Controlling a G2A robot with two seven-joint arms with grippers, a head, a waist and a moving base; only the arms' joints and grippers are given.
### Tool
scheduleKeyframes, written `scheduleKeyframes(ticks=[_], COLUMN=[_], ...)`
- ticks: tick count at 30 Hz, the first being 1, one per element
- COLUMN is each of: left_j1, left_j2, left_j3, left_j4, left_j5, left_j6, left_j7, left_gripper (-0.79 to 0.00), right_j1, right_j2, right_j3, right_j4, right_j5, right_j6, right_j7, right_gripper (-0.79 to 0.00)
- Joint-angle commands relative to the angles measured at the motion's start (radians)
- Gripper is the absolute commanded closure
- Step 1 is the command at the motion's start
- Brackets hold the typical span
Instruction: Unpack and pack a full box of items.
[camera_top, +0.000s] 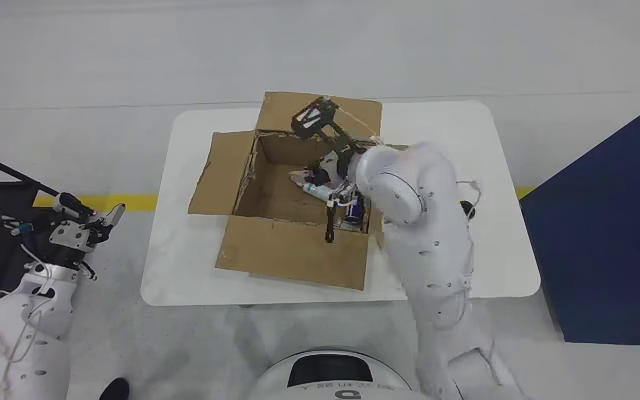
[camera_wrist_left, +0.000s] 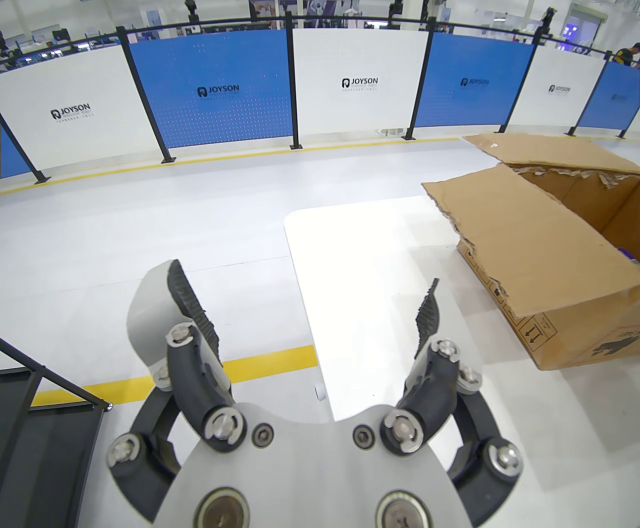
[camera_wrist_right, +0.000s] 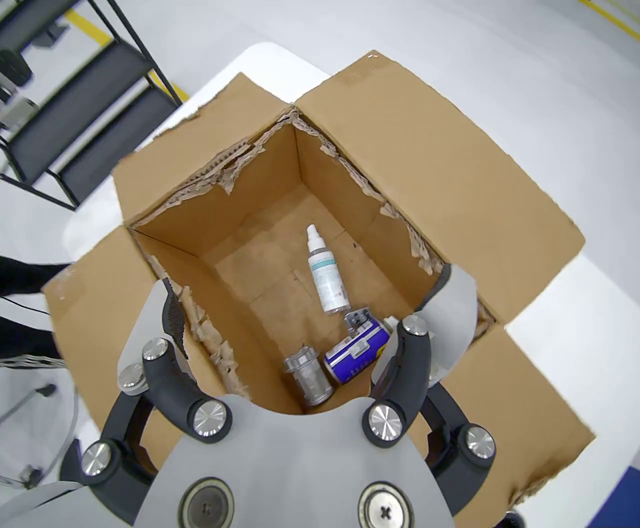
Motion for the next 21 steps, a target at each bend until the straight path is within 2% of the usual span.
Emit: scheduleKeyframes(ticks=[1,5,8,11,13,21], left_j1=[0.000,0.000,0.000,0.000,0.000,0.000], left_j2=[0.000,0.000,0.000,0.000,0.000,0.000], left_j3=[0.000,0.000,0.000,0.000,0.000,0.000], left_j4=[0.000,0.000,0.000,0.000,0.000,0.000], left_j5=[0.000,0.000,0.000,0.000,0.000,0.000], left_j6=[0.000,0.000,0.000,0.000,0.000,0.000], left_j7=[0.000,0.000,0.000,0.000,0.000,0.000], left_gripper=[-0.785,-0.785,-0.785,-0.785,-0.785,-0.785], right_j1=[0.073,0.193,0.256,0.313,0.358,0.505], right_j2=[-0.006,-0.024,-0.035,-0.043,-0.049,-0.082], right_j3=[-0.062,-0.153,-0.189,-0.202,-0.209,-0.258], right_j4=[0.149,0.402,0.553,0.696,0.795,1.126], right_j5=[-0.057,-0.062,-0.035,-0.017,-0.006,0.026], right_j6=[0.011,0.010,-0.005,0.000,0.001,-0.019], right_j7=[-0.018,-0.048,-0.078,-0.101,-0.108,-0.172], right_gripper=[-0.785,-0.739,-0.736,-0.748,-0.785,-0.785])
